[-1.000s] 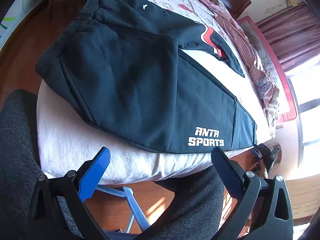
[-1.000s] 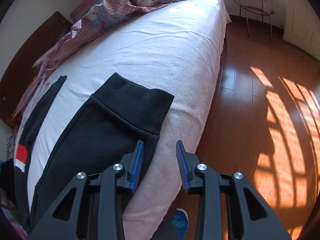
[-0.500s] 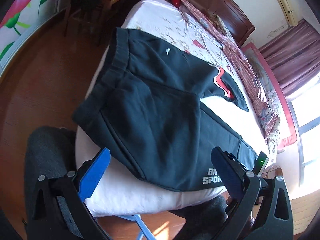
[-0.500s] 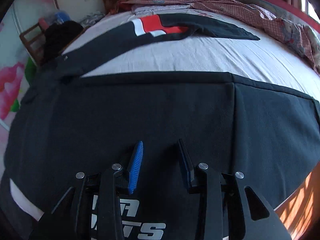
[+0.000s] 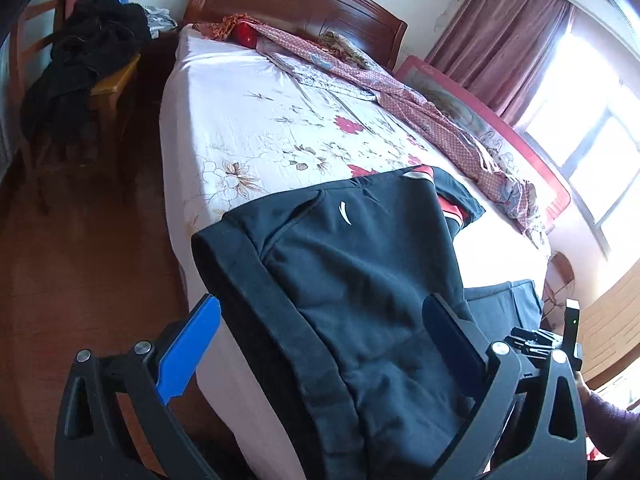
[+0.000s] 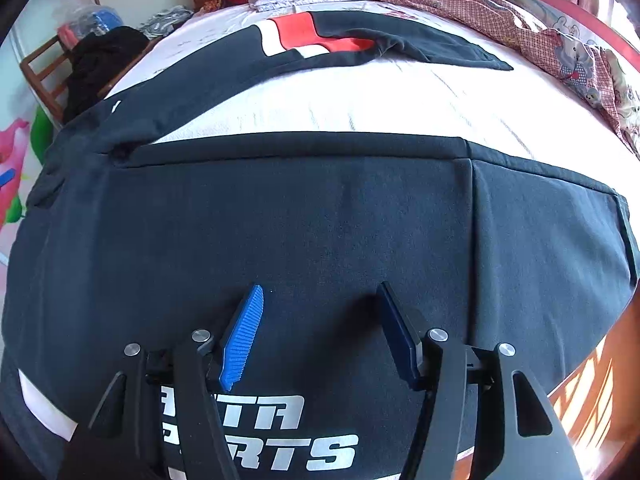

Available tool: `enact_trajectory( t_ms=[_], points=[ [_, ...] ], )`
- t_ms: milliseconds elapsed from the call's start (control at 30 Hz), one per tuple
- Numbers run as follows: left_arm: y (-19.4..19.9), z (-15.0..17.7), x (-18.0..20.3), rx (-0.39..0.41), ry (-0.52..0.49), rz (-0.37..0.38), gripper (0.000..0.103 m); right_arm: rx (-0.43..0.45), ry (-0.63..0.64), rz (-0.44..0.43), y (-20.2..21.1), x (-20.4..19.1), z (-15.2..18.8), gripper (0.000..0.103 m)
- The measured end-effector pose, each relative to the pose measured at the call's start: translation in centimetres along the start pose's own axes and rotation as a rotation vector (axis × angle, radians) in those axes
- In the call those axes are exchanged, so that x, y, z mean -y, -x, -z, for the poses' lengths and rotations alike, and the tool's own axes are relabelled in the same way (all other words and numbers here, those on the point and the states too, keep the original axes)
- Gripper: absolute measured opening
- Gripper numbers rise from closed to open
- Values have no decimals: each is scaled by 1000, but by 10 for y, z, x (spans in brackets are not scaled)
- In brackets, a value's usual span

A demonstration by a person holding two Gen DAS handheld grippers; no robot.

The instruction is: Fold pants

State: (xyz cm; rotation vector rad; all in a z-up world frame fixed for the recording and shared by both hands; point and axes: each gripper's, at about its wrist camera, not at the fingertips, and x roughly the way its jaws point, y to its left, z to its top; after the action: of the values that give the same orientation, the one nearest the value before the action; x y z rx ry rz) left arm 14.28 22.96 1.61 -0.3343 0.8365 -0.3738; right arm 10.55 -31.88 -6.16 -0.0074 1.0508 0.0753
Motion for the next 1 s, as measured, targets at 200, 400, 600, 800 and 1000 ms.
enact_trajectory(
  t_ms=[200,400,600,800,1000],
  points=[
    [-47,-21,-51,-1,27,-28,101,-31,-24,13,-2,-1,-3,59],
    [-82,-21,-73,-29,41,3,100,-54,-37,24,-5,-2,-6,60],
    [-96,-22,-67,-64,41,68,75,-58,-52,35,-6,-4,-8,62],
    [-82,-17,-62,-18,53,-35,24,-47,-57,9,-7,-4,-6,70],
    [-31,-16,4,136,-50,-182,11,-70,-67,51,-3,-5,-11,76]
  ],
)
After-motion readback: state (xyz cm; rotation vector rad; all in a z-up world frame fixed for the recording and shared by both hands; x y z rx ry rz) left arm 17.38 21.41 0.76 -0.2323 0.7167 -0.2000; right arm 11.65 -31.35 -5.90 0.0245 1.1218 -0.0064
